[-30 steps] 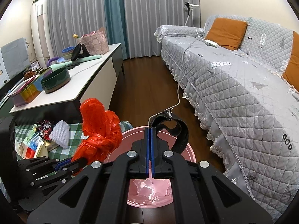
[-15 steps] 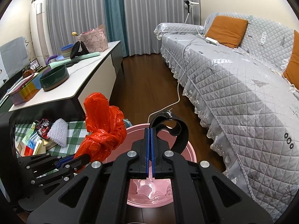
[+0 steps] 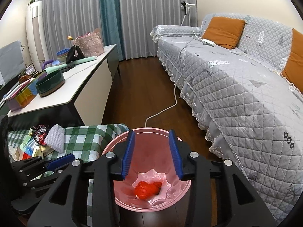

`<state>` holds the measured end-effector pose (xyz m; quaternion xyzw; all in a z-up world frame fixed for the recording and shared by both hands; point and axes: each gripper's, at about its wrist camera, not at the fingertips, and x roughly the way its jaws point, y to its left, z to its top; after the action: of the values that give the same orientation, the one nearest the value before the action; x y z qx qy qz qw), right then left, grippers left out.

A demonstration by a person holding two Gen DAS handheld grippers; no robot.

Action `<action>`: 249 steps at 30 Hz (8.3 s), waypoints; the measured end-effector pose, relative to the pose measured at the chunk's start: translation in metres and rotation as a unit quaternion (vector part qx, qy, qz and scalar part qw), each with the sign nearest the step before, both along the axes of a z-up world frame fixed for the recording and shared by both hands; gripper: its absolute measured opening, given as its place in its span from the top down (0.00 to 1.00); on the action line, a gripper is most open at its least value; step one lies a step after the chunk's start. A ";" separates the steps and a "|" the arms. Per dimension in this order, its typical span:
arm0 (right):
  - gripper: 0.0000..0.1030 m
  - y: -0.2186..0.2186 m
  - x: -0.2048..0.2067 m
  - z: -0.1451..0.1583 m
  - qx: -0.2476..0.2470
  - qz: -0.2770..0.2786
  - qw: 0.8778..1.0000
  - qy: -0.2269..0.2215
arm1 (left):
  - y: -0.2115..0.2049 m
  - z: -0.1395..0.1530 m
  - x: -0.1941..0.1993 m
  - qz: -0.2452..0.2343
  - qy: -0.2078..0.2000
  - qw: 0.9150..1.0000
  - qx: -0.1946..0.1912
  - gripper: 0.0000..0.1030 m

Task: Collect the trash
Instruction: 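Open the left tool to drop the bag into the pink bin, then grasp the cream paper bag with the right tool while the left tool grasps a white paper, then carry the cream paper bag with the right tool over the pink bin, then open the right tool and left tool to drop papers into the bin, then grasp the white bubble-wrap mesh with the right tool while the left tool grasps the green wrapper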

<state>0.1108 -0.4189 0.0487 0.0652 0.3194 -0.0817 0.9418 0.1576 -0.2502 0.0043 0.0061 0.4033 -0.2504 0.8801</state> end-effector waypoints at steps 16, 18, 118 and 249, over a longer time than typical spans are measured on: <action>0.62 0.032 -0.021 0.027 -0.005 0.009 0.999 -0.038 | 0.088 0.040 -0.045 0.057 -0.036 0.998 -0.009 0.79; 0.62 0.042 -0.024 0.032 -0.004 0.020 0.999 -0.045 | 0.104 0.043 -0.051 0.067 -0.040 0.997 -0.009 0.79; 0.99 0.192 -0.044 -0.004 0.050 0.200 0.978 -0.032 | 0.298 0.037 -0.095 0.285 -0.095 0.954 0.019 0.93; 0.55 0.217 0.104 -0.082 0.087 0.194 0.976 0.046 | 0.388 -0.071 0.049 0.334 0.039 0.940 -0.060 0.74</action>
<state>0.2146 -0.2020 -0.0328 0.0803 0.3753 0.1278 0.9145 0.2062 0.1383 -0.0670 -0.1914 0.4001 0.0341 0.8956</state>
